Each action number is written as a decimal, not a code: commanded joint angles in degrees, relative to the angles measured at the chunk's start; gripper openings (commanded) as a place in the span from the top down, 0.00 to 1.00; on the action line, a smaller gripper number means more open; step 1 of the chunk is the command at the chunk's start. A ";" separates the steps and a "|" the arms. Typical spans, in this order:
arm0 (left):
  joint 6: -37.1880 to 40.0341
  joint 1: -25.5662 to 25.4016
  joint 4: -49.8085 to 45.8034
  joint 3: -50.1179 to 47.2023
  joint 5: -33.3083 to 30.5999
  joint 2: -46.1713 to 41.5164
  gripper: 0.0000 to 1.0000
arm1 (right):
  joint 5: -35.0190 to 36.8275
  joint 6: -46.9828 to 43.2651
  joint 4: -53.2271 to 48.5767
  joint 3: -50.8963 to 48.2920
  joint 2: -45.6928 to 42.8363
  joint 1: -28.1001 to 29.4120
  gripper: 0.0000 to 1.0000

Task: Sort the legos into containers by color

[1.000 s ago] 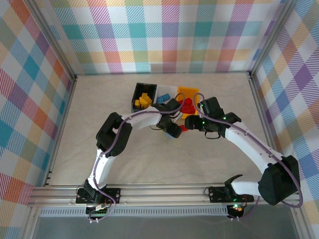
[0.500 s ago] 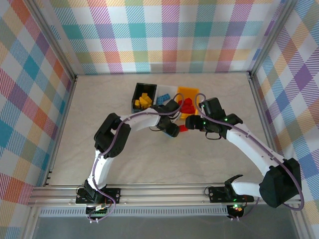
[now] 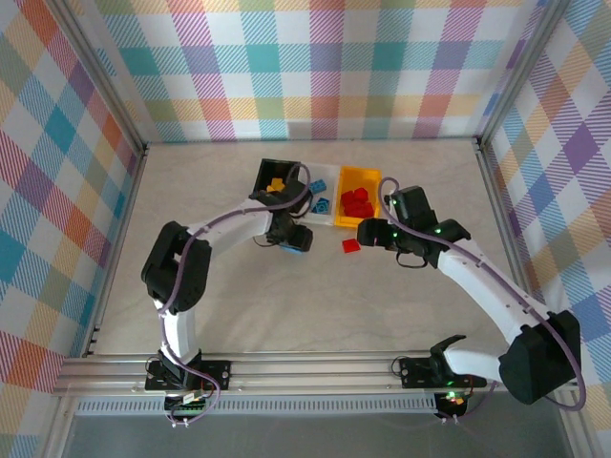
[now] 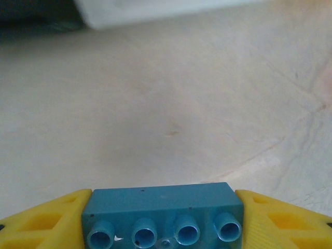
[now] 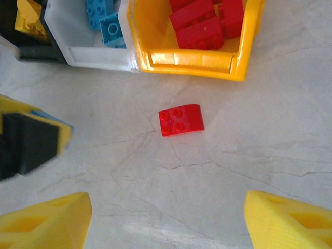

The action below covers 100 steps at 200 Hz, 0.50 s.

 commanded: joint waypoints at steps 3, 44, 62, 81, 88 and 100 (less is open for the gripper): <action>-1.66 4.17 -4.40 5.30 -2.35 -1.89 0.46 | -3.85 0.93 1.62 -1.56 3.20 -0.18 0.22; -2.05 11.23 -5.75 18.38 -2.57 4.63 0.46 | -5.83 0.23 3.06 -3.11 9.47 0.98 0.23; -1.51 12.43 -7.54 25.90 -2.71 9.35 0.46 | -5.37 -0.54 2.89 -2.52 12.47 2.16 0.23; -0.91 12.70 -9.60 33.03 -2.68 13.67 0.46 | -4.16 -1.16 2.76 -2.03 15.02 3.07 0.23; -0.73 12.70 -10.20 35.17 -2.91 15.01 0.46 | -3.72 -1.38 2.76 -1.77 15.90 3.18 0.23; -0.49 12.87 -10.97 38.68 -2.87 17.24 0.46 | -2.73 -1.68 3.09 -1.34 17.26 3.29 0.23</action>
